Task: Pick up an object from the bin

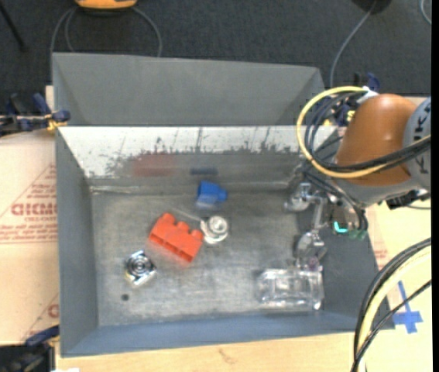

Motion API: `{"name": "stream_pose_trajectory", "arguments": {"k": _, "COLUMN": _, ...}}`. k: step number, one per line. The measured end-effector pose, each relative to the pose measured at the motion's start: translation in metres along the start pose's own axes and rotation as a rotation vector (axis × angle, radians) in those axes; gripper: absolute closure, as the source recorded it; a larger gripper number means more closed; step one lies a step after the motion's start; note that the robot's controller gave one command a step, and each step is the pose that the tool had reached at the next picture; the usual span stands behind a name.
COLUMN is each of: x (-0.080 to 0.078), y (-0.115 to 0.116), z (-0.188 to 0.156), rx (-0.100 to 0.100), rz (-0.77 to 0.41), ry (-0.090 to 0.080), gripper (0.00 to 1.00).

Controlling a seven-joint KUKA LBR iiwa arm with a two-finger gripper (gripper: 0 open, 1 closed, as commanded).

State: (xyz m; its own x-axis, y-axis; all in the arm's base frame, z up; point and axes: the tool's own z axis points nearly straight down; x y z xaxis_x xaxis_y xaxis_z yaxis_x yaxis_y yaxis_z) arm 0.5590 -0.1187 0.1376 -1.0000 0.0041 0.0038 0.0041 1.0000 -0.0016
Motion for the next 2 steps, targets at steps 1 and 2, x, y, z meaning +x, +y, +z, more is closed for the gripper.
{"name": "stream_pose_trajectory", "arguments": {"k": 1, "x": -0.049, "y": 0.065, "z": 0.021, "rx": -0.002, "rz": -0.085, "ry": -0.011, "gripper": 0.0}}
{"name": "stream_pose_trajectory", "arguments": {"k": 2, "x": -0.035, "y": 0.159, "z": 0.021, "rx": -0.006, "rz": 0.005, "ry": -0.006, "gripper": 0.0}}
